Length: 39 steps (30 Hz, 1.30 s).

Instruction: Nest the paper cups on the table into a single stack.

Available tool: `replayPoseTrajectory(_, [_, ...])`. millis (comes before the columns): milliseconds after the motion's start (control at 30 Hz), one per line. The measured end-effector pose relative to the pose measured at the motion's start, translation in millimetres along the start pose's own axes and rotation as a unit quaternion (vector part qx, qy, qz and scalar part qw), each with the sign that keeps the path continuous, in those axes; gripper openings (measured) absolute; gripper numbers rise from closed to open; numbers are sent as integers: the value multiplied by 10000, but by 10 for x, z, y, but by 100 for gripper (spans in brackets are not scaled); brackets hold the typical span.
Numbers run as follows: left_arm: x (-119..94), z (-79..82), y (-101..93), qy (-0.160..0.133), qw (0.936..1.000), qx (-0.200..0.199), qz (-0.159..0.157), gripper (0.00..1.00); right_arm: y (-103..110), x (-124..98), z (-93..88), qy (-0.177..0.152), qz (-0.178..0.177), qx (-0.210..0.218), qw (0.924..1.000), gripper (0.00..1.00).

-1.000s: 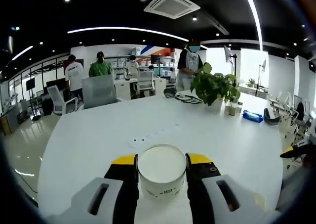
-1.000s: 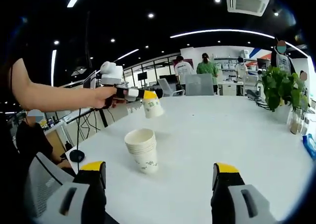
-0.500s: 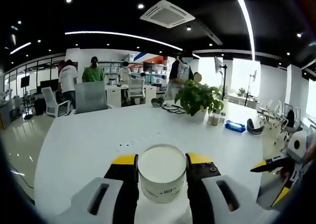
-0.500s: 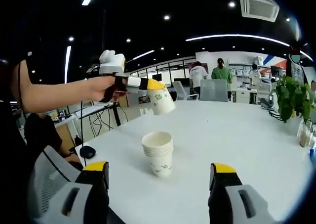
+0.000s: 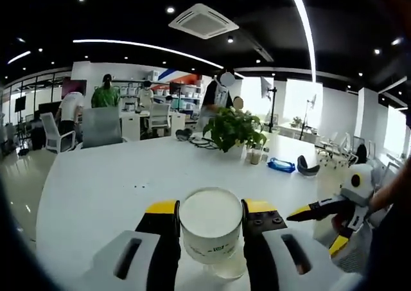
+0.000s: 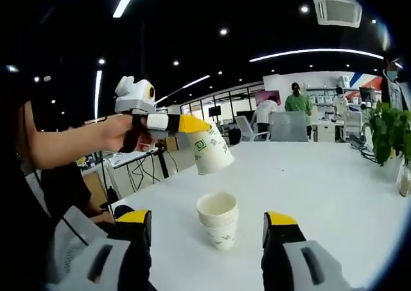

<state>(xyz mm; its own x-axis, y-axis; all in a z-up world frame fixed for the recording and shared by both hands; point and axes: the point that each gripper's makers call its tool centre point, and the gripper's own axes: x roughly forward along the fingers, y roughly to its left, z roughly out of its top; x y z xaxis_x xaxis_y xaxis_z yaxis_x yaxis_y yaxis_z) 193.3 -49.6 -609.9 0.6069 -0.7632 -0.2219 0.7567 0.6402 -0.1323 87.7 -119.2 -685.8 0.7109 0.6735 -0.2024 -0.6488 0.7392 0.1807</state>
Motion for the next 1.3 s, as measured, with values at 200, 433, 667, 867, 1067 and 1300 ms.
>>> replayPoseTrajectory(200, [-99, 24, -244, -74, 9992, -57, -377, 35, 101, 103, 116, -145, 349, 222, 9990, 62])
replayPoseTrajectory(433, [-171, -17, -470, -50, 9971, -2, -764, 35, 247, 187, 162, -165, 685, 324, 9970, 60])
replayPoseTrajectory(667, [-201, -2, -669, -112, 9934, 26, -1145, 35, 322, 222, 148, -85, 857, 410, 9954, 57])
replayPoseTrajectory(867, [-229, -151, -679, 20, 9918, 32, -1280, 35, 371, 143, 217, -157, 1003, 453, 9938, 59])
replayPoseTrajectory(1067, [-303, -329, -752, 354, 9891, 68, -1427, 35, 322, 55, 345, -391, 1037, 729, 9912, 59])
replayPoseTrajectory(1300, [-353, -463, -683, 542, 9880, 48, -1448, 35, 270, 33, 459, -576, 1100, 1067, 9865, 54])
